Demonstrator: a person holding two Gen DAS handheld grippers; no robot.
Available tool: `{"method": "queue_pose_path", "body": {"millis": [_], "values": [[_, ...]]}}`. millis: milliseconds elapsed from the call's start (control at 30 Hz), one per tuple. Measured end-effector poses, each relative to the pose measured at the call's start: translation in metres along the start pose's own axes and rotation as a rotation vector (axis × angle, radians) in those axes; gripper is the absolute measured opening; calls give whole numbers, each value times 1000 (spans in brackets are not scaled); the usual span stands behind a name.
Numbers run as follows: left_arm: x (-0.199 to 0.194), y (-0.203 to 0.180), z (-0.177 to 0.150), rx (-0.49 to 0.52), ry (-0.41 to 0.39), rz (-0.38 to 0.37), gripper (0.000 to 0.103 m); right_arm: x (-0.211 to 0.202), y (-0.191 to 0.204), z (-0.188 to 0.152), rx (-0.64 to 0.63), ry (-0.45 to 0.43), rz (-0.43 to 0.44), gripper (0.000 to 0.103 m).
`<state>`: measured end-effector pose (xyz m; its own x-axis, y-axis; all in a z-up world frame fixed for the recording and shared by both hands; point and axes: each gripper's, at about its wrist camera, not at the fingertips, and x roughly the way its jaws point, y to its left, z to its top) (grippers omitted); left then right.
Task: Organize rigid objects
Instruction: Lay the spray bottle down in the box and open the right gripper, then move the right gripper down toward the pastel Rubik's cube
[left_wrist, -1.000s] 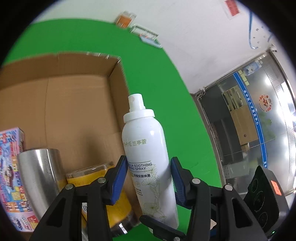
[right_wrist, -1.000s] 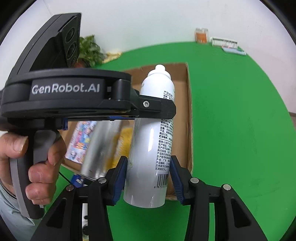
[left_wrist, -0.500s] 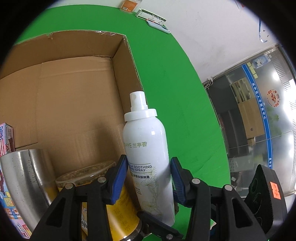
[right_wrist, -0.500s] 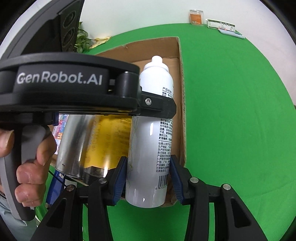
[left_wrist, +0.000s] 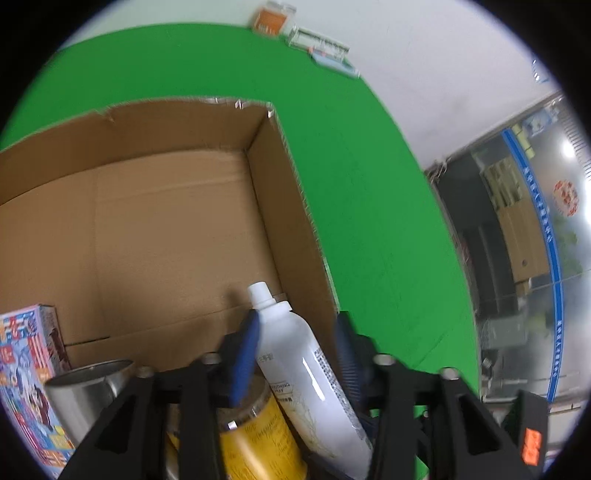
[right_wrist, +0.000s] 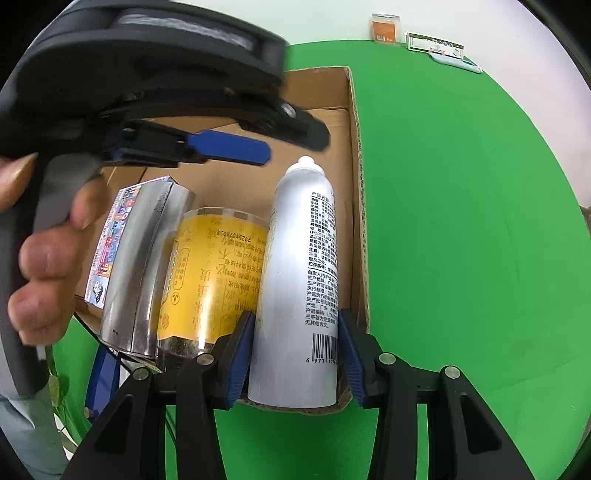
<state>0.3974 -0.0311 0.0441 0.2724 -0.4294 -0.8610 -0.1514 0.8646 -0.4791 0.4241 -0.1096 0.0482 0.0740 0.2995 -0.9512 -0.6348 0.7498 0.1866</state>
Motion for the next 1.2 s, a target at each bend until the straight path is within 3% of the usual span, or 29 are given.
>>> {"method": "queue_pose_path", "body": {"millis": [67,133,200,267,333,400,433,467,600,633,700,733,767,800,833,867,900,967,1000,1133,1200], "values": [[12,2,1,-3,39,14,32,1,0,2,7,4,-6,43],[22,4,-2,-10,76,8,25,3,2,1,2,9,-21,46],[25,5,-3,-4,75,14,23,1,7,1,-10,25,-35,46],[25,6,-3,-15,81,8,23,-10,12,-1,-38,4,-5,52],[28,8,-1,-25,100,-10,23,-18,15,-4,-56,-15,14,51],[33,6,-4,-18,123,-6,24,-18,14,-4,-60,-13,17,35],[34,4,-3,-18,115,-8,24,-14,13,-5,-63,0,1,18],[34,5,-4,-29,114,-15,24,-8,10,-5,-60,14,-6,10],[28,3,-4,-9,107,-16,24,3,11,-6,-51,28,-12,5],[20,-1,-5,7,79,-8,24,-4,12,-5,-46,3,-14,7],[-16,-11,-10,52,-58,-1,24,-25,12,-7,-46,-92,-32,19],[-36,-16,-15,79,-141,-1,24,-40,12,-10,-47,-151,-40,47],[-67,-21,-27,120,-259,11,27,-55,12,-16,-45,-212,-39,87],[-95,-25,-43,160,-368,38,38,-71,13,-24,-45,-286,-38,101],[-124,-26,-63,198,-479,77,49,-84,16,-32,-54,-350,-50,102],[-152,-25,-84,222,-585,121,80,-93,21,-42,-69,-381,-66,102],[-171,-20,-100,229,-658,155,100,-99,28,-51,-92,-398,-71,102],[-222,-14,-153,229,-827,226,102,-106,41,-73,-114,-417,-53,102],[-239,-10,-172,228,-845,237,102,-108,43,-85,-109,-423,-25,102],[-287,15,-236,122,-867,244,102,-121,73,-134,-113,-435,73,102],[-295,35,-260,80,-811,297,102,-126,97,-158,-161,-431,79,102]]}}
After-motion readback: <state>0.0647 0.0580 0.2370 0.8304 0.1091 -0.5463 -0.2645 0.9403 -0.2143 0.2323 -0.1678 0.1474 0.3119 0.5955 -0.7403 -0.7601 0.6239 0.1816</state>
